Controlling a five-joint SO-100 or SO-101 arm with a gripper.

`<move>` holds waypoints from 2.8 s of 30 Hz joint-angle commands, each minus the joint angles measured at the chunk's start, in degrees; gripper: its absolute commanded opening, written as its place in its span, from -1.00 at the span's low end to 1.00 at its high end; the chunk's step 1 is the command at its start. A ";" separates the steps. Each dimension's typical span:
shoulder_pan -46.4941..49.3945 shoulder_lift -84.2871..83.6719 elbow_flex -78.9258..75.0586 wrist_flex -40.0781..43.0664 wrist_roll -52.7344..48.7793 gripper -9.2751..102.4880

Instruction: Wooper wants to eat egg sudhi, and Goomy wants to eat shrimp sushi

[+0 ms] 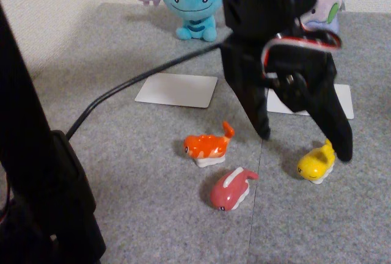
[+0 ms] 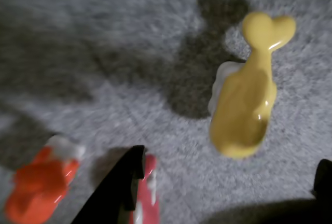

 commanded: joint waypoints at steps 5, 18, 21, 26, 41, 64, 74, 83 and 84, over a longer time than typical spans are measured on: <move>1.32 -3.08 -2.72 -5.45 0.53 -0.16; 1.49 -6.06 -2.72 -8.17 0.53 -0.33; 1.58 -6.68 -2.72 -8.96 0.62 -0.33; 3.08 -7.21 -2.72 -10.99 0.26 -0.41; 2.90 -6.24 -2.72 -9.32 0.79 -0.72; -24.87 24.70 -8.96 9.84 15.91 -0.73; -41.75 24.87 -9.67 7.12 19.16 -0.73; -42.63 16.08 -9.67 2.02 19.16 -0.73; -42.54 14.41 -9.67 1.41 19.16 -0.73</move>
